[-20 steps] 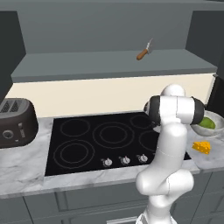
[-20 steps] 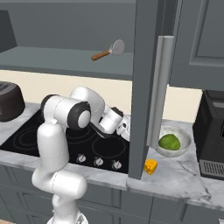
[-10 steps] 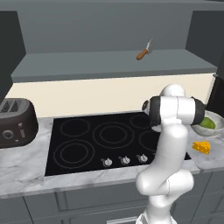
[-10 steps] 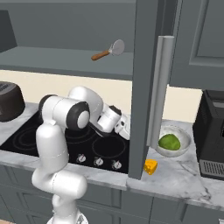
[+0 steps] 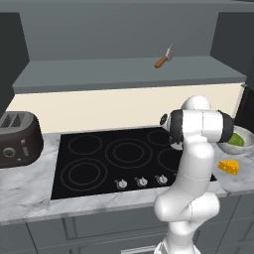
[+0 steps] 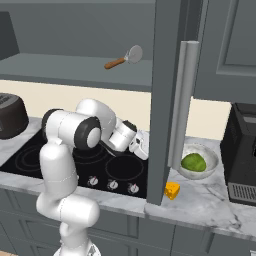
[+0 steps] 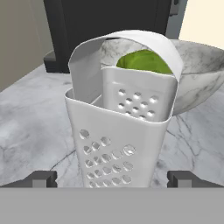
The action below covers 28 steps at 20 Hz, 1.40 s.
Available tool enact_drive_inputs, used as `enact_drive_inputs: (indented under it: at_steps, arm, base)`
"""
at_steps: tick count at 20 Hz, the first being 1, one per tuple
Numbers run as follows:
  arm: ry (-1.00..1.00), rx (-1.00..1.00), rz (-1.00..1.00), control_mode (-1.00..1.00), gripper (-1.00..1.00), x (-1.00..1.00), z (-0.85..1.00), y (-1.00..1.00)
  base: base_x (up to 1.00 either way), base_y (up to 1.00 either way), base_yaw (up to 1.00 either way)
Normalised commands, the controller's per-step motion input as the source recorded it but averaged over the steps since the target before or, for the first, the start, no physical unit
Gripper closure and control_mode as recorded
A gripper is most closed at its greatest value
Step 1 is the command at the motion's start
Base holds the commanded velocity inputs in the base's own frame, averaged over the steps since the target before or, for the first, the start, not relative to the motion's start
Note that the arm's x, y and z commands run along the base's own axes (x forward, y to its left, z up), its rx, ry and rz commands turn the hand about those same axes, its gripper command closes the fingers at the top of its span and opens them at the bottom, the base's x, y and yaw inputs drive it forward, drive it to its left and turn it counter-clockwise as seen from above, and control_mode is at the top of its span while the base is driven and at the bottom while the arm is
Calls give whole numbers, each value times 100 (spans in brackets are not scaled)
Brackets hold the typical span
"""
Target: Pick the cheese from the fridge and the cheese grater from the cabinet and place them next to the salad bowl.
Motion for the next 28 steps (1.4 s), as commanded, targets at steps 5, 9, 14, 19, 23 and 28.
enact_drive_inputs:
  at_steps: [5, 9, 14, 19, 23, 28]
  arm:
    - [-4, 0, 0, -100, -100, -12, 0, 11]
    - [-7, 0, 2, -100, -100, -21, 1, 19]
    - [-4, 0, 8, -100, -100, -38, 0, 22]
    - [-4, 0, 18, -100, -100, -41, 9, 22]
    - [0, 0, 34, -100, -100, -43, 27, 21]
    - [2, 0, 43, -100, -100, -43, 38, 21]
  base:
    - [0, 0, 0]
    - [0, 0, 0]
    - [0, 0, 0]
    - [0, 0, 0]
    - [0, 0, 0]
    - [0, 0, 0]
